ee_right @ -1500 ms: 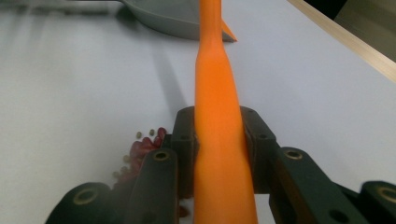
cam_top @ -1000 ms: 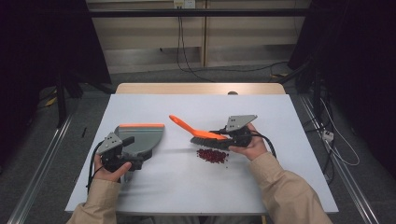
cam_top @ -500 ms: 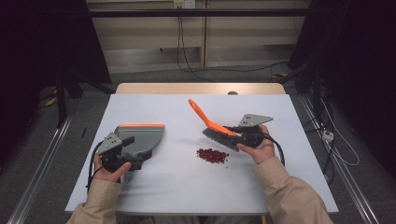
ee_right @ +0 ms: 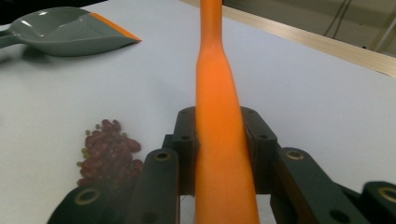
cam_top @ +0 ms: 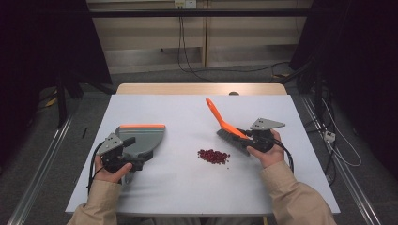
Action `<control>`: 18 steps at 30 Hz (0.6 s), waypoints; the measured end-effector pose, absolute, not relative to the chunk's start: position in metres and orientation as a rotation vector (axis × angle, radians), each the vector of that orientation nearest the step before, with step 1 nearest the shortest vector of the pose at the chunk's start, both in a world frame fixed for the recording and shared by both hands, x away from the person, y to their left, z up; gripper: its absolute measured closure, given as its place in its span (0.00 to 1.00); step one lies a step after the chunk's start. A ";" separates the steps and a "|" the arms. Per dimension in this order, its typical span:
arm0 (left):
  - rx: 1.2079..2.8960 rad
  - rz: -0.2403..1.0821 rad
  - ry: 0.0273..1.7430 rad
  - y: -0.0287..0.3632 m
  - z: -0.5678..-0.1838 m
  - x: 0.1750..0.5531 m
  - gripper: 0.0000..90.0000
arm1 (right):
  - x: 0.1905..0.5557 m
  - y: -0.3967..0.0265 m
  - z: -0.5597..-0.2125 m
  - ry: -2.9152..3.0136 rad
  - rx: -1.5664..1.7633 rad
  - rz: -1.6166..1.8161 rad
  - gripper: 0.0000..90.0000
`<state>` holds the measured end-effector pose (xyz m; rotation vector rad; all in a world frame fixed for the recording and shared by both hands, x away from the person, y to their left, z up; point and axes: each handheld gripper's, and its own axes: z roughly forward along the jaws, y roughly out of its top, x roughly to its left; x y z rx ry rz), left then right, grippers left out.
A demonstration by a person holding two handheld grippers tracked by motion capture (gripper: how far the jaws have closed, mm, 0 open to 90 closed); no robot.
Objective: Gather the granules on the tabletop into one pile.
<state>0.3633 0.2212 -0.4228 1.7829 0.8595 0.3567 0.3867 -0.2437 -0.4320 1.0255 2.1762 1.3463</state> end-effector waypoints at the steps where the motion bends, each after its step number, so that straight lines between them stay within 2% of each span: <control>1: 1.783 0.356 0.859 0.221 -0.423 0.363 0.06 | 0.386 -0.246 -0.433 2.166 1.039 1.340 0.79; 9: 1.791 0.353 0.847 0.220 -0.423 0.365 0.06 | 0.378 -0.249 -0.438 2.151 1.133 1.271 0.78; 13: 1.782 0.348 0.847 0.220 -0.423 0.365 0.06 | 0.379 -0.245 -0.432 2.162 1.185 1.247 0.72; 18: 1.787 0.348 0.834 0.219 -0.422 0.365 0.06 | 0.383 -0.236 -0.420 2.177 1.214 1.183 0.72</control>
